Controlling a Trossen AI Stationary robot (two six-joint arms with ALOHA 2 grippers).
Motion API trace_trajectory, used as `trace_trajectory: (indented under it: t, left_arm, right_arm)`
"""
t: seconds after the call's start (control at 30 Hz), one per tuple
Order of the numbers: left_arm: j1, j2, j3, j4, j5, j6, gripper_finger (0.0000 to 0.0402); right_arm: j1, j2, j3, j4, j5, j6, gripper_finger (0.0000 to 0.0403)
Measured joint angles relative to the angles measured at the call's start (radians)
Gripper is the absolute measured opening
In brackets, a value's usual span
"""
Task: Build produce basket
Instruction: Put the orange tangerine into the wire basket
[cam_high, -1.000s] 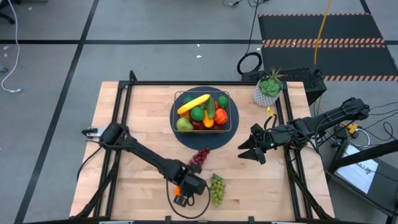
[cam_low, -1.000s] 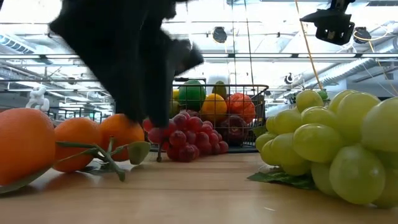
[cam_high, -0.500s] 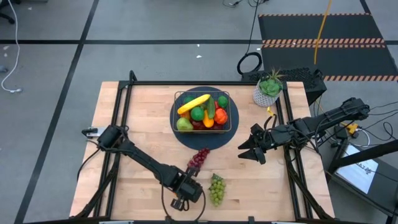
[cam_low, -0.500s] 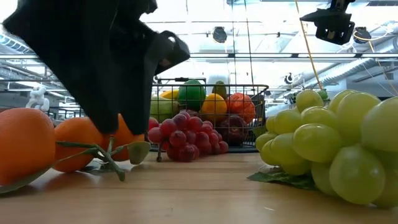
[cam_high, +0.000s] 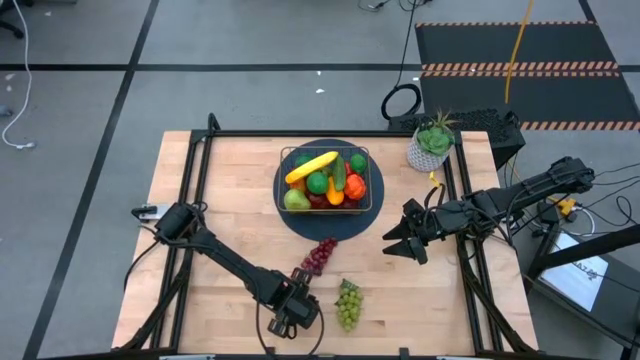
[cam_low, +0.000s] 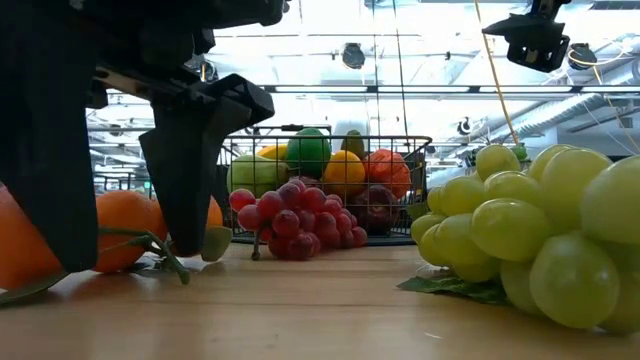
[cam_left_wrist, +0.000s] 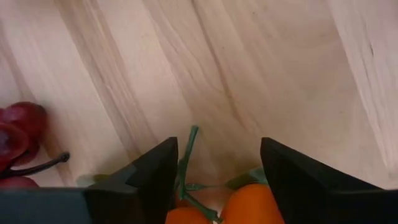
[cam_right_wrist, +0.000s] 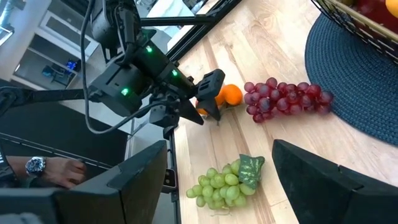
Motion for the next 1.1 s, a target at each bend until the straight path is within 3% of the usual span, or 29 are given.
trace_trajectory:
  t: [0.3,0.6,1.1]
  left_arm:
    - [-0.004,0.0,0.0,-0.002,0.022,-0.023,0.0195]
    - [-0.005,0.0,0.0,-0.043,0.016,-0.033,0.0225]
    - [-0.005,0.0,0.0,-0.074,0.07,-0.058,0.0227]
  right_arm:
    - [0.0,0.0,0.0,-0.006,0.002,-0.003,0.0283]
    - [0.0,0.0,0.0,-0.007,0.004,-0.007,0.0283]
    - [0.0,0.0,0.0,-0.01,0.002,-0.03,0.0283]
